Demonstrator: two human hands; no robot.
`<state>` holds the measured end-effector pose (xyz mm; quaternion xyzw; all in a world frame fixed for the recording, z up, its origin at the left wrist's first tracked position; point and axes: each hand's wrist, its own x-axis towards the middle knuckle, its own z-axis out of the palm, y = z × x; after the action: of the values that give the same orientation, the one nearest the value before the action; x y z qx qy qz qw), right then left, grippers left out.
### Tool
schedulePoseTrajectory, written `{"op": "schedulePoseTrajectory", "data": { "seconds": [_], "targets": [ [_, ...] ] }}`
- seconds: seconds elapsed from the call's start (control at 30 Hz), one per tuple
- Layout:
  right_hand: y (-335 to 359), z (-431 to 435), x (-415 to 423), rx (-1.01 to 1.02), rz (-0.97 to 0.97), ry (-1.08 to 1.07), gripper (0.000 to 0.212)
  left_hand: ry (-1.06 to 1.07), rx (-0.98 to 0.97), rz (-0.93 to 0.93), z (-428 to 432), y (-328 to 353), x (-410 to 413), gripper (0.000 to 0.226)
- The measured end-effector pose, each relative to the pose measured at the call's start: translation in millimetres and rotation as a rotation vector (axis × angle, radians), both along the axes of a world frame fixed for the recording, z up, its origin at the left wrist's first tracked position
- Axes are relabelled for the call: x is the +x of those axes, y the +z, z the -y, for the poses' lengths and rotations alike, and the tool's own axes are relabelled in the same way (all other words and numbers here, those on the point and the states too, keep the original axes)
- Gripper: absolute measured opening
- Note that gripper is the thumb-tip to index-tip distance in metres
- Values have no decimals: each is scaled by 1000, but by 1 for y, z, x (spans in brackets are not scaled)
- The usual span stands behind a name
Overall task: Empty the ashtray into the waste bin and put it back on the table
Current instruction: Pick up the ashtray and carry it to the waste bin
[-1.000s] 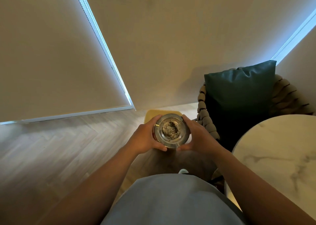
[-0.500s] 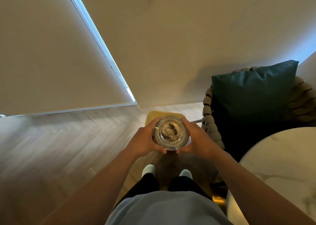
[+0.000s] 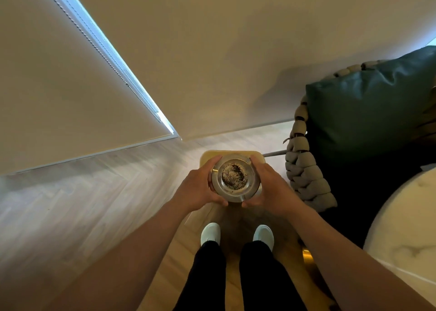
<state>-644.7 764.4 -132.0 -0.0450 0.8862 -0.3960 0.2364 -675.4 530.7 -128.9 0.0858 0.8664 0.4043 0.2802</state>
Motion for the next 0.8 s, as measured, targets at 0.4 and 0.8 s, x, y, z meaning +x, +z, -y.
{"op": "schedulePoseTrajectory", "data": {
  "seconds": [0.4, 0.8],
  "targets": [
    [-118, 2, -60, -18, 184, -418, 23, -163, -52, 23, 3, -133, -55, 117],
    [-169, -7, -99, -123, 375, -539, 7, -278, -30, 4, -6, -175, -93, 116]
  ]
}}
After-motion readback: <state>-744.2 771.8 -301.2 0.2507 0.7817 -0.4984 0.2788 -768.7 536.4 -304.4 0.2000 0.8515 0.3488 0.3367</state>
